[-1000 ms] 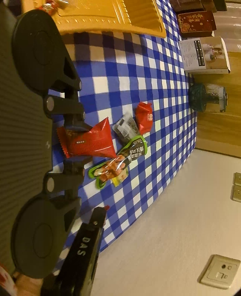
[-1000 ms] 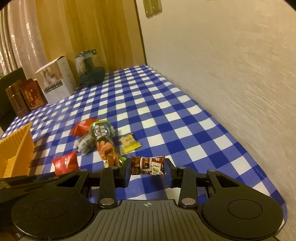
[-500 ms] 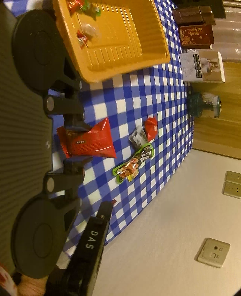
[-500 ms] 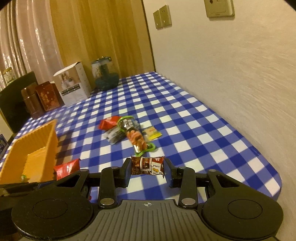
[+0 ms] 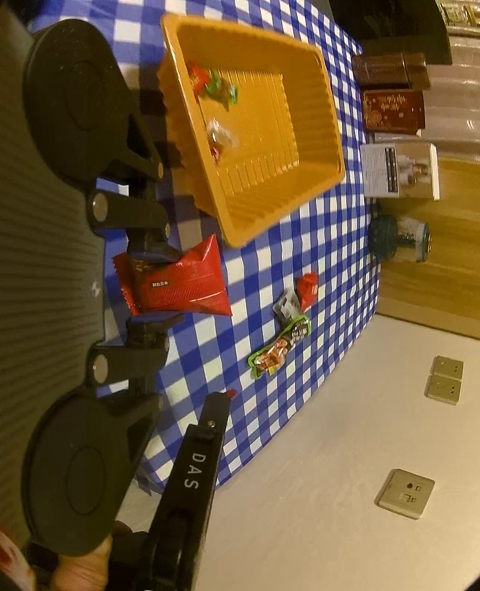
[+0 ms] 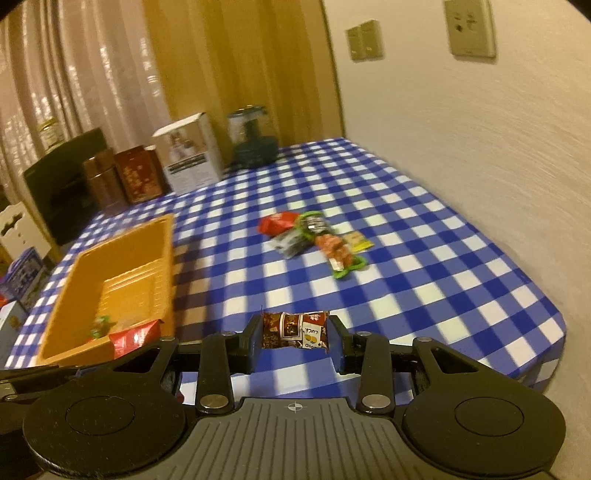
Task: Organize snacks
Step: 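Carry the brown candy with the right tool while the left tool carries the red packet over the tray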
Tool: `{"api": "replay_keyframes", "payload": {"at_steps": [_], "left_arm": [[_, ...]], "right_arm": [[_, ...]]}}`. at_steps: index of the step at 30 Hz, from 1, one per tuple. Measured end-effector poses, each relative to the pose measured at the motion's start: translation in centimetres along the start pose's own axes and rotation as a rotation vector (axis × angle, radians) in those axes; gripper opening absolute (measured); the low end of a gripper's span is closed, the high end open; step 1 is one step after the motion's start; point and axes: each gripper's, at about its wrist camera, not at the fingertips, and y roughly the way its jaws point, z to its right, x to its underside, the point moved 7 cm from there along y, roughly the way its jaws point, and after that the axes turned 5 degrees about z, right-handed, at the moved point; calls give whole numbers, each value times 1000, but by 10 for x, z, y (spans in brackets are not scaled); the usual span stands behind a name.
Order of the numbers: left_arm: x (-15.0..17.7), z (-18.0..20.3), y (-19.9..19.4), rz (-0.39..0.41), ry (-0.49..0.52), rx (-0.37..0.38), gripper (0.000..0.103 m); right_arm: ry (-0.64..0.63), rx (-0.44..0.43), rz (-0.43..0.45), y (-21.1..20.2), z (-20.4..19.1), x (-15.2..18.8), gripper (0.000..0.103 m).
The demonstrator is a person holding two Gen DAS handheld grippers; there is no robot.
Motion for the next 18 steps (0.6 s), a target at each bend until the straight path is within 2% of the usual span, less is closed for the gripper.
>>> {"api": "replay_keyframes", "payload": {"at_steps": [9,18], "left_arm": [[7,-42,-36,7,-30,-67,24],[0,-82,-63,42,-69,-149,24]], "right_arm": [[-58,-66,-16,-8,-50,7,37],[-125,-137,-20,-11,-96,8,37]]}}
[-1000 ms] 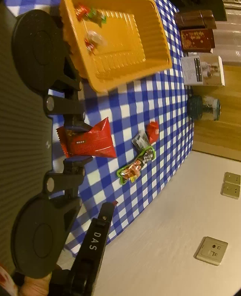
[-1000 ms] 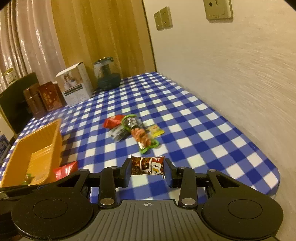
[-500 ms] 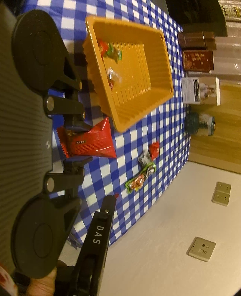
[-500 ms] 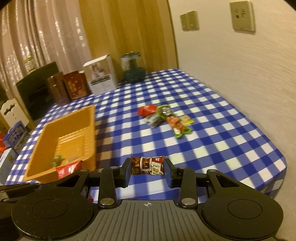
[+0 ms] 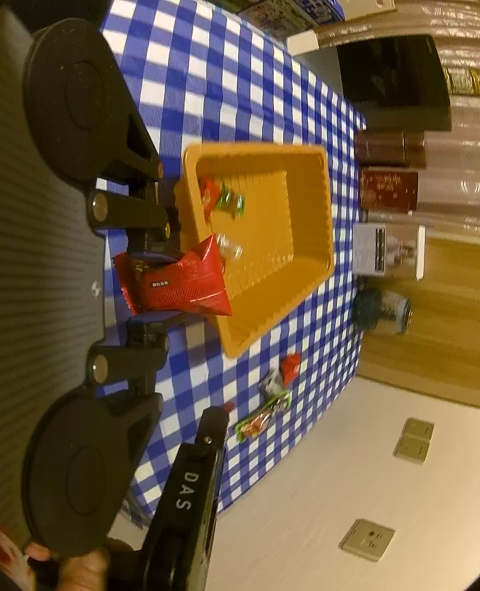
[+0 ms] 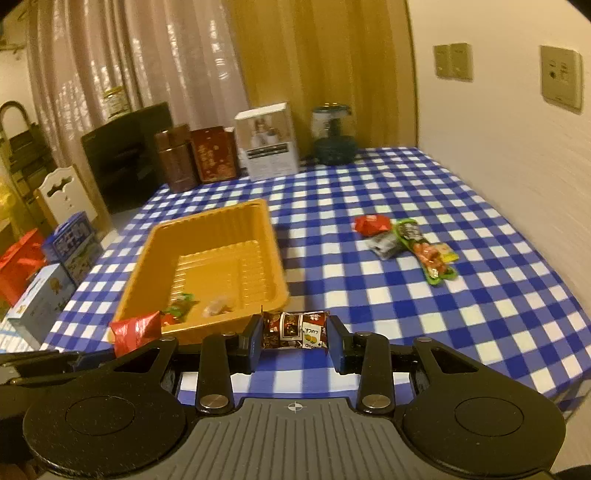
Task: Organize snacks
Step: 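Carry the brown candy with the right tool while the left tool carries the red packet over the tray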
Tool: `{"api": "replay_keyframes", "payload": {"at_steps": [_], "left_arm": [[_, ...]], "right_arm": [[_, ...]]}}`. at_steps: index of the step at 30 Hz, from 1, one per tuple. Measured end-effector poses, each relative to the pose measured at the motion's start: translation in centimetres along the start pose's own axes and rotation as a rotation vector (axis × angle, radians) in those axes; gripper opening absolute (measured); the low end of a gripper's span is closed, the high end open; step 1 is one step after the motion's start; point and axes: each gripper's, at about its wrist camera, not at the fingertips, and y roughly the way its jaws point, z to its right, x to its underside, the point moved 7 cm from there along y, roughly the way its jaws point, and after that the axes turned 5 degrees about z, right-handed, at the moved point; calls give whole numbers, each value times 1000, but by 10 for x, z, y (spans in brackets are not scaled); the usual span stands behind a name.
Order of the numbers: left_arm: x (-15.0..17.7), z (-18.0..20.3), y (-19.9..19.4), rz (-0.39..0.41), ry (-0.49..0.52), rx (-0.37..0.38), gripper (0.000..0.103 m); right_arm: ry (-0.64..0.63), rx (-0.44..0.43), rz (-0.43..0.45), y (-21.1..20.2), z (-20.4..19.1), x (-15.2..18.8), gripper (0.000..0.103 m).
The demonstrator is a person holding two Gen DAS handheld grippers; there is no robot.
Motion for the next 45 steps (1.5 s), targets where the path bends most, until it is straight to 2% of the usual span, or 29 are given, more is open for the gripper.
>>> {"api": "replay_keyframes", "payload": {"at_steps": [8,24,36,45], "left_arm": [[-3,-22,-7,8,-20,-48,24],[-17,-32,-2,36,-25,-68,24],[-36,-47,26,36,-27,-53,24],[-60,-63,64,25,-16,-43,24]], "right_arm": [[-24,-33,-2,6,-20,-3,37],[-39,-77,0,23,-38,-11,37],[-66,-99,-4,58,-50,-22,37],[-80,-109,-25,101,-51,-36,37]]}}
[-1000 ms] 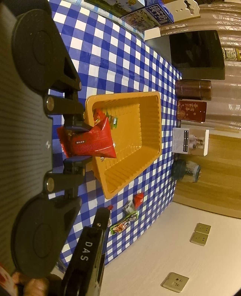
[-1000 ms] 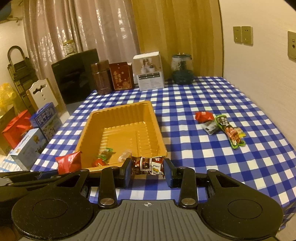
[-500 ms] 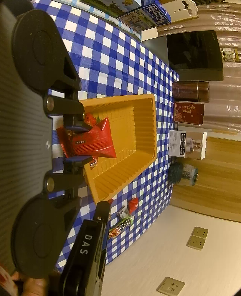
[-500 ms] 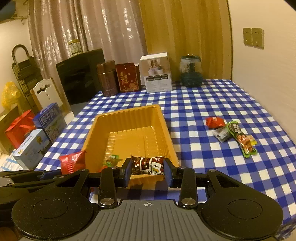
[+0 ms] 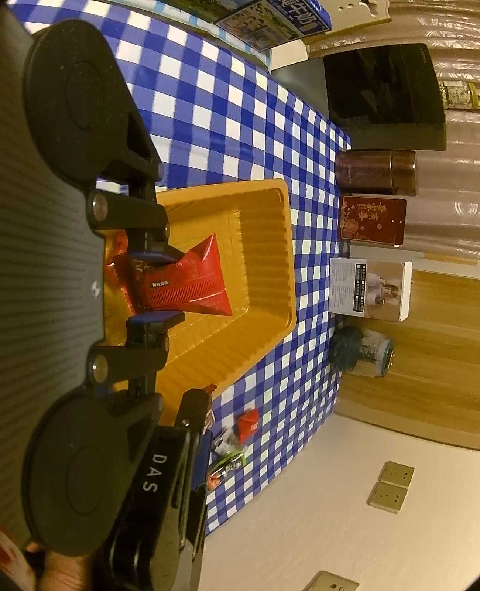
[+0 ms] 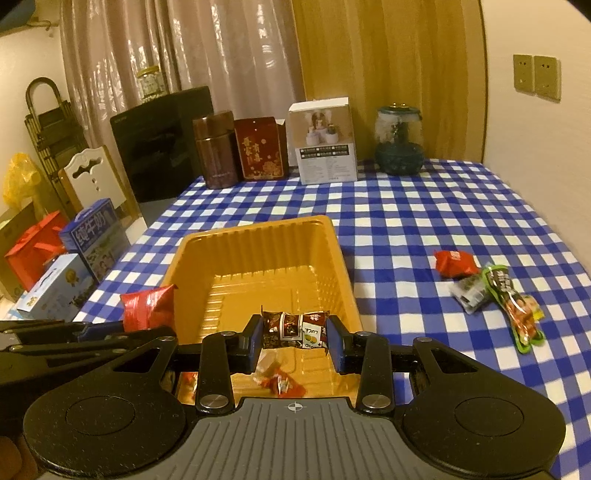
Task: Organize snacks
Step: 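Carry the brown candy with the right tool while the left tool carries the red packet over the tray, then open the right tool over the tray while the left tool releases the red packet into it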
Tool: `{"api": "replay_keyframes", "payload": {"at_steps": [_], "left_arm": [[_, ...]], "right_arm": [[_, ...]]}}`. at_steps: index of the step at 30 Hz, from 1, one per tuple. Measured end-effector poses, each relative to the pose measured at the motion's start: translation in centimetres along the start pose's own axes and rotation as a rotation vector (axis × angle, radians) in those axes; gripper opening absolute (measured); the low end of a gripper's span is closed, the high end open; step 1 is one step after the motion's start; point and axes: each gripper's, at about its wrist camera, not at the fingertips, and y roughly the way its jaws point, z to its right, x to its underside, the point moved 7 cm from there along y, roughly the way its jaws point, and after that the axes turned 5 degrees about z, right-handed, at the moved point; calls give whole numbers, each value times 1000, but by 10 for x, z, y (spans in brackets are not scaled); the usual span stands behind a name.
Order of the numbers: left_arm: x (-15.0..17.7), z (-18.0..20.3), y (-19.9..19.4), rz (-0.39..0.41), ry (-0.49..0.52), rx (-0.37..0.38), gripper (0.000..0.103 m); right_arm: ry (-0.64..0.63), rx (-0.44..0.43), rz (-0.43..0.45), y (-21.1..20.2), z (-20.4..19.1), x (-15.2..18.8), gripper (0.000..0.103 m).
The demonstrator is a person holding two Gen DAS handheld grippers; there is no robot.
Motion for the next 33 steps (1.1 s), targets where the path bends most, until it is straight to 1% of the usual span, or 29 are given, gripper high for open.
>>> {"api": "replay_keyframes", "payload": {"at_steps": [6,14,25,27,28,33], "left_arm": [[-10,-10,26,-19,-2,5,24],[-15,-18,55,-50,5,2,24],[-30,-31,87,-60,17,-4,24],[-33,-32,91,-57,11,5,33],[-34,-32,92,-58,9,5,36],[-33,-35,89,-52,27,-10,36]], "right_arm": [[-4,-11,-13,25,0,-6,37],[-10,-30,-48,56,-1,-10,37],[-4,-41,-81,86,6,-16,37],[7,-44,-83,90,7,-17,37],[12,-45,-83,91,7,-17,37],[27,-54,-93,94,8,-17,37]]}}
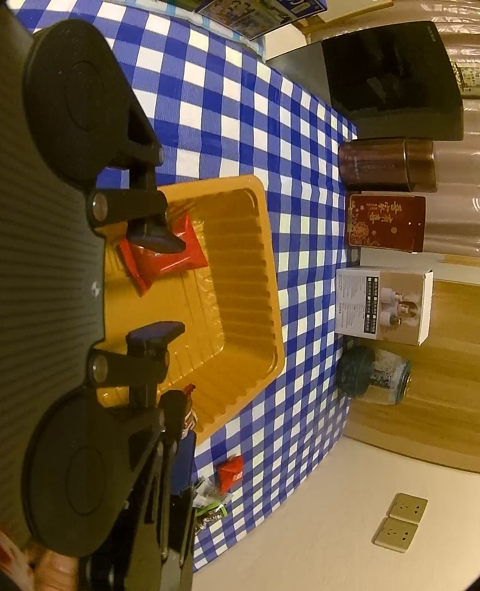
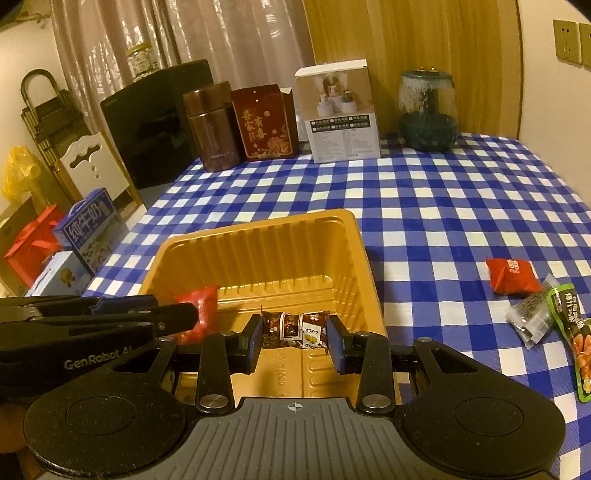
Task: Organize snacks
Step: 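Open the right tool over the tray while the left tool releases the red packet into it, then move both open tools back to the remaining snacks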
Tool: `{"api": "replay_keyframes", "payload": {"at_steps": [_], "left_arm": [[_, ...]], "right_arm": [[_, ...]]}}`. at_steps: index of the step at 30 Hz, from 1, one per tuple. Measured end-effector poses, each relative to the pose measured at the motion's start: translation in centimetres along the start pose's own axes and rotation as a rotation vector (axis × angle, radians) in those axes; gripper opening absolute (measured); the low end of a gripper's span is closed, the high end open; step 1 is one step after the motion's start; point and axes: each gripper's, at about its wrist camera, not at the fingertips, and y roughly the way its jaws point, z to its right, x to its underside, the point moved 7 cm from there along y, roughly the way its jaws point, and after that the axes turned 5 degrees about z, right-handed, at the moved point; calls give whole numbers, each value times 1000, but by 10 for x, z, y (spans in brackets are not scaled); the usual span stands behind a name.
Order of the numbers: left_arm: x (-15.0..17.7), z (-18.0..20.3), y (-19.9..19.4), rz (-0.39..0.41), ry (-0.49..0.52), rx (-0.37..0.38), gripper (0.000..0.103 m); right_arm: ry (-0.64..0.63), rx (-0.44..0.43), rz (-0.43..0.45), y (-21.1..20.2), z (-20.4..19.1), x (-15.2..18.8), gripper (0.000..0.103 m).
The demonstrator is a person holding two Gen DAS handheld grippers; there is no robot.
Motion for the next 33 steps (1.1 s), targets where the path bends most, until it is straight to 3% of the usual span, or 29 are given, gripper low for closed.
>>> {"api": "replay_keyframes", "payload": {"at_steps": [9,11,12,13,24,33], "left_arm": [[4,-4,-10,4,8,-12,38],[3,-5,-11,2,9,-15,39],[3,-6,-11,2,8,-16,39],[3,-7,-12,2,7,-17,39],[5,1,-27,15,24,-21,44],[5,33,-53,35,43,15,50]], "right_arm": [[25,-24,24,2,-5,-11,38],[32,-58,48,2,-8,-16,55],[42,-62,59,1,-8,-19,71],[59,-65,74,0,-7,-21,73],[85,-20,102,-27,10,-19,73],[110,52,131,-79,33,-13,73]]}}
